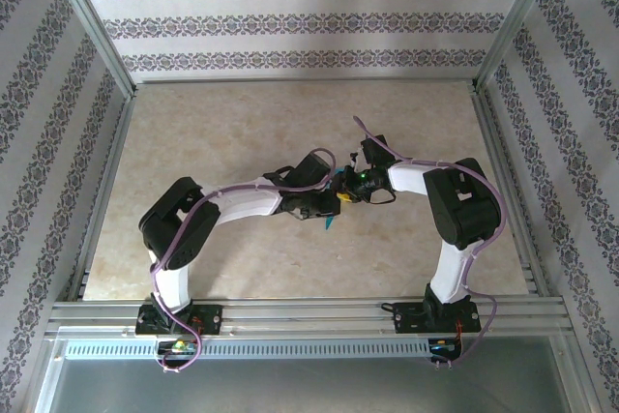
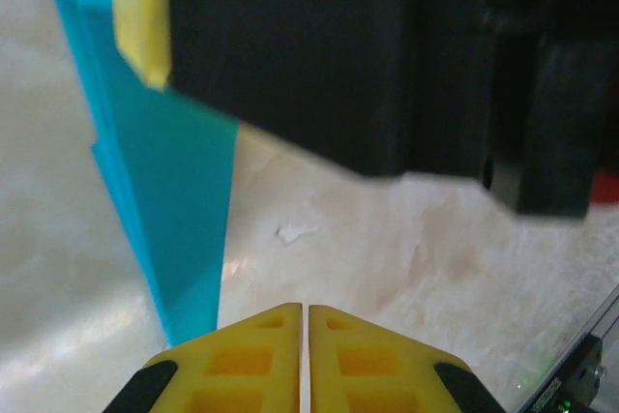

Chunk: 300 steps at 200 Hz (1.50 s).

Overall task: Fold a paper plane with a square sheet of paper (pick it up from the middle)
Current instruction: Fold the wing for the fifth time at the center of the table.

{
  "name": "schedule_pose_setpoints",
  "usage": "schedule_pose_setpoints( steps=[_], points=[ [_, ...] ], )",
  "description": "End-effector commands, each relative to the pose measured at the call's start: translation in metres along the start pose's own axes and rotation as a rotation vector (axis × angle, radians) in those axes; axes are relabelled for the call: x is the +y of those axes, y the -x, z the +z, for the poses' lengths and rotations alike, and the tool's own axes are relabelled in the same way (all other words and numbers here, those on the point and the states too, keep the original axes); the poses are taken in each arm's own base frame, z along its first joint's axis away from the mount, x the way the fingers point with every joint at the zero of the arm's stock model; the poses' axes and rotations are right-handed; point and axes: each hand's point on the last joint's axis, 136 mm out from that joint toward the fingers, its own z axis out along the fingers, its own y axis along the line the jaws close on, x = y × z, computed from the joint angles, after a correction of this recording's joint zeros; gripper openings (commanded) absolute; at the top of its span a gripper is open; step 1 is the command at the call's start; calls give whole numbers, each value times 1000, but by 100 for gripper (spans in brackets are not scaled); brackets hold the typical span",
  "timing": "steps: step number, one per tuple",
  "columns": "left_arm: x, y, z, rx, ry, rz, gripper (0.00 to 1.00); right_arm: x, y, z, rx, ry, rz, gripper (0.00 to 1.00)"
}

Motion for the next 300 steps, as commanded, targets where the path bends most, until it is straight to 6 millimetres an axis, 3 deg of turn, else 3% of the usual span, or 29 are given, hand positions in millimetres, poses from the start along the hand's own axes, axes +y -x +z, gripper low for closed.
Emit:
schedule_pose_setpoints(
  steps=[1,121,225,259,300],
  points=[
    [16,-2,11,27,53,-29,9,-48,-11,14,26,-139,78,33],
    [49,-38,18,100,136,-45,4,-56,-13,18,28,-152,116,32],
    [41,-89,-1,210,142,18,5,-61,-15,20,22,-159,145,31],
    [30,-63,-21,124,140,63,6,-53,-18,20,26,-127,151,31],
    [31,-14,-54,-84,98,14,6,-12,-26,29,17,-39,160,31]
  ],
)
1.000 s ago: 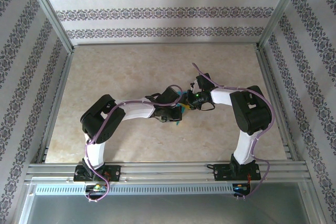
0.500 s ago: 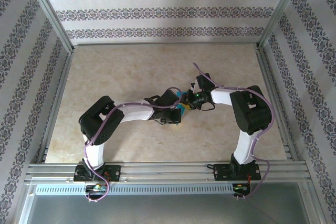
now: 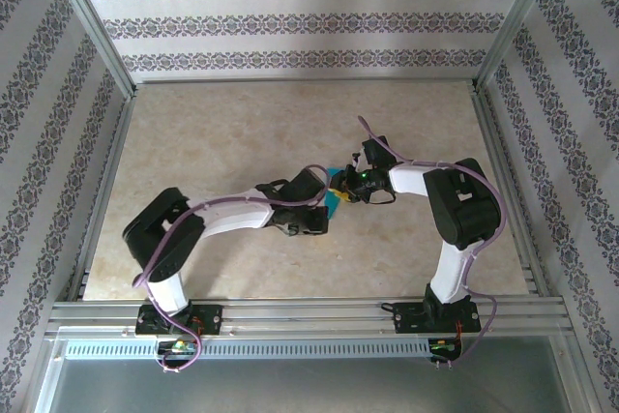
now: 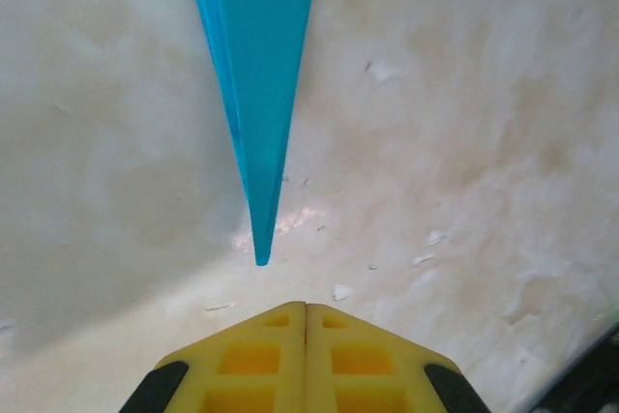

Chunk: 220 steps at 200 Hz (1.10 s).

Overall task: Fold a paper plane with a square sheet of paper (pick it up from the middle)
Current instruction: Fold the wing for the fifth time at the center of the table.

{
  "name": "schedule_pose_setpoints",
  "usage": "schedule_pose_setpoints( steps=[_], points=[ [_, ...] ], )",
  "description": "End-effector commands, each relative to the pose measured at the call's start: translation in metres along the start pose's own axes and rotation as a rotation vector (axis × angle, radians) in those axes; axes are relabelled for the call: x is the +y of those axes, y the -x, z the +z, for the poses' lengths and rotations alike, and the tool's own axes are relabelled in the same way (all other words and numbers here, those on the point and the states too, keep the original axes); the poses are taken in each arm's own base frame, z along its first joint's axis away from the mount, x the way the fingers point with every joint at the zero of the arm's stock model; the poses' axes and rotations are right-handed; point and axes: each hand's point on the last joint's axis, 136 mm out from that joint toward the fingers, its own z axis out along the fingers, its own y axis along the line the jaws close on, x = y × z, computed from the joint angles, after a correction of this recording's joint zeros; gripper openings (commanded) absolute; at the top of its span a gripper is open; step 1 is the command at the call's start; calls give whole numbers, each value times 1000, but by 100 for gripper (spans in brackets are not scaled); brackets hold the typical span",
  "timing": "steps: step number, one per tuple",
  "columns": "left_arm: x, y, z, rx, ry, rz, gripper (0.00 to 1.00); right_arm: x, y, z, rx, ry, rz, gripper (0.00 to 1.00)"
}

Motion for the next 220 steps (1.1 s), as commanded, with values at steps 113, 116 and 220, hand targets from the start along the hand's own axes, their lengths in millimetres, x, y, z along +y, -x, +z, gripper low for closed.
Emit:
schedule_pose_setpoints(
  steps=[113,116,220],
  points=[
    [23,45,14,-151,-122,-196,3,27,-28,20,12,19,50,31],
    [25,44,16,-146,-119,-200,3,28,-28,19,12,21,49,31],
    [61,18,30,-99,-8,-241,1,36,-17,1,6,44,-113,31]
  ],
)
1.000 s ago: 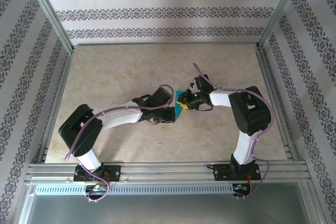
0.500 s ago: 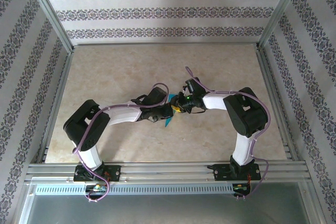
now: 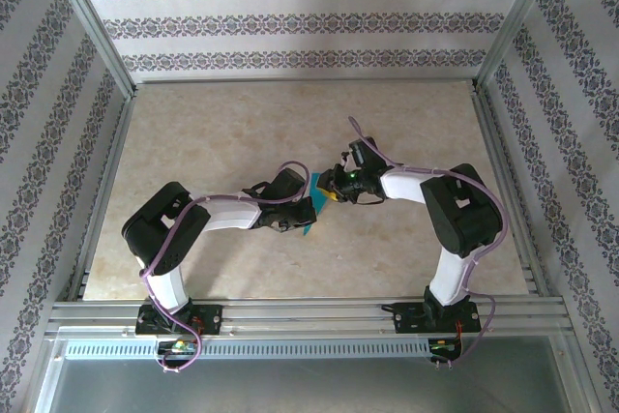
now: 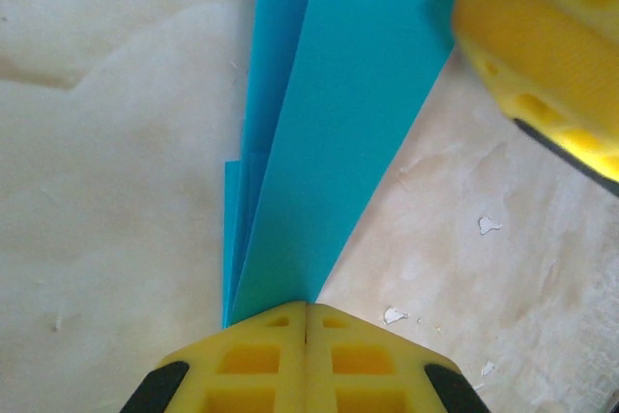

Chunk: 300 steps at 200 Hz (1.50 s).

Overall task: Fold a paper plane with a square sheet of paper (pick it up from the middle)
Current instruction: Fold the wing for the fifth time at the center of the table.

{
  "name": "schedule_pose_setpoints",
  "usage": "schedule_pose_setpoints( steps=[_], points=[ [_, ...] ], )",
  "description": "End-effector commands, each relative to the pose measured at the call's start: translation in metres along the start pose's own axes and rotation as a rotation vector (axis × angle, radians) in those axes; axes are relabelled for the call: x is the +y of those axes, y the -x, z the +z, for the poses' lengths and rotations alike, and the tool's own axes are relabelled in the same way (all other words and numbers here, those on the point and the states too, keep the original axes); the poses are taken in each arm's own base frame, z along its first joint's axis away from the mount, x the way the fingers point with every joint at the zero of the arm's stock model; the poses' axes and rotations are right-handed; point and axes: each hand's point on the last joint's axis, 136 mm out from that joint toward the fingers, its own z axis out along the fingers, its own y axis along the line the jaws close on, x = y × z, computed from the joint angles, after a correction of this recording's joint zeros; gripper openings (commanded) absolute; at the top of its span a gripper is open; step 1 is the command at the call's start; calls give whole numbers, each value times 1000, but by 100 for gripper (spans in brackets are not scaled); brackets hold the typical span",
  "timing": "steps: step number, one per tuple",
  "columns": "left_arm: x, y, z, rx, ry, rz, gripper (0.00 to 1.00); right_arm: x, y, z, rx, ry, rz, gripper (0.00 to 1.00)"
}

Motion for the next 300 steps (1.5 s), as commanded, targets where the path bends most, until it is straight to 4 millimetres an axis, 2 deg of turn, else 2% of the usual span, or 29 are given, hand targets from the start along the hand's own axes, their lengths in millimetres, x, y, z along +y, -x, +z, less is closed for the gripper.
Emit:
schedule_pose_setpoints(
  steps=[1,31,71,132,179,217,248,300],
  points=[
    [17,-3,5,5,41,-35,1,0,-1,-3,22,-7,-87,31],
    [20,-6,7,19,46,-44,1,-5,-3,7,63,-12,-155,29],
    [24,-10,8,34,53,-51,1,-13,6,16,73,-52,-192,28],
    [34,-20,11,68,81,-57,0,-26,25,14,56,-133,-190,29],
    [36,-22,9,74,90,-49,0,-6,40,3,34,-95,-250,29],
    [35,-22,10,78,85,-45,0,14,39,2,61,-27,-314,30],
    [35,-22,11,82,84,-42,0,10,33,11,104,-16,-317,30],
    [34,-23,10,88,80,-38,0,4,40,21,117,-25,-317,30]
  ],
)
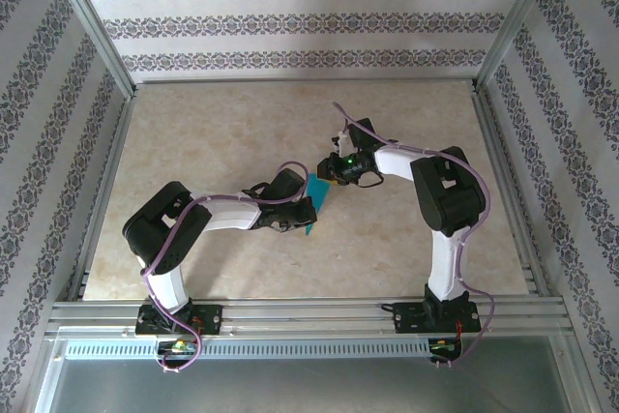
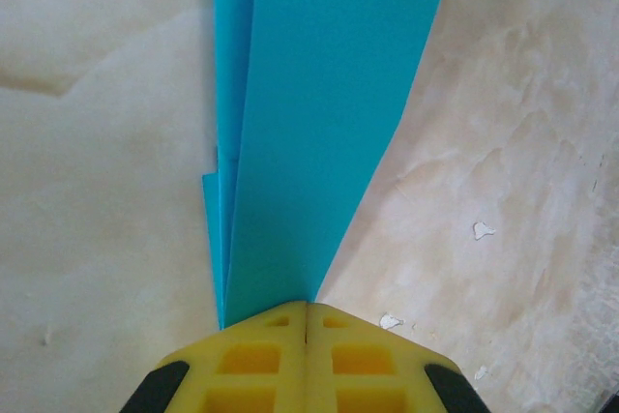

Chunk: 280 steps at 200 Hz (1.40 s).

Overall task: Fold a paper plane with a square sheet of paper (pick it up from the middle)
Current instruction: Fold the wing for the fifth time at the center of the table.

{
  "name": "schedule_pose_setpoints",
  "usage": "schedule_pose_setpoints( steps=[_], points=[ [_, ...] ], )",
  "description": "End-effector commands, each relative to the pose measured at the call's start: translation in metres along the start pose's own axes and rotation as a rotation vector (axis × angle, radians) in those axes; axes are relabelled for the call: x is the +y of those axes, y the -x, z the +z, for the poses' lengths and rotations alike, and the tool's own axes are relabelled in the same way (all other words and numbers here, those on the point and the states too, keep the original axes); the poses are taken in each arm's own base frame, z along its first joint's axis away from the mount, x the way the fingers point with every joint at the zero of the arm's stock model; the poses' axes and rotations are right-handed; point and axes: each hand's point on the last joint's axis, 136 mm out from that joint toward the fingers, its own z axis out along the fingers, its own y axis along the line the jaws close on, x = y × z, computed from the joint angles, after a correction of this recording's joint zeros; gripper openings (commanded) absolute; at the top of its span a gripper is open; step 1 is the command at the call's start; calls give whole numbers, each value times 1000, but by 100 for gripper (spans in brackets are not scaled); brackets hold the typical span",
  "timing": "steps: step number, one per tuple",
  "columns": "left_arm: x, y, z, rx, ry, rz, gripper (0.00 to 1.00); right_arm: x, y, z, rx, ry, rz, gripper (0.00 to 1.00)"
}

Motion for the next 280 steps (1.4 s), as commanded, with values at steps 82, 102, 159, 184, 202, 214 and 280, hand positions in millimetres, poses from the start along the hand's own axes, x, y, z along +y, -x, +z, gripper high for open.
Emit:
schedule_pose_setpoints(
  steps=[82,102,159,184,202,214,280],
  points=[
    [-17,8,-15,10,-10,95,4,-33,-23,14,84,-136,66,30],
    [-29,28,-22,-59,-15,117,6,-31,-28,12,84,-138,82,30],
    [5,32,-4,-62,88,32,1,-16,-26,4,61,-104,81,30],
    [13,25,4,-31,105,3,0,0,-20,-3,43,-53,65,30],
    [24,20,7,-19,131,-20,0,16,-11,-17,0,6,41,30],
    [30,15,7,-11,151,-31,0,26,-6,-27,-33,32,20,30],
    [41,11,6,-12,177,-44,0,14,-44,-21,2,-39,21,22]
  ],
)
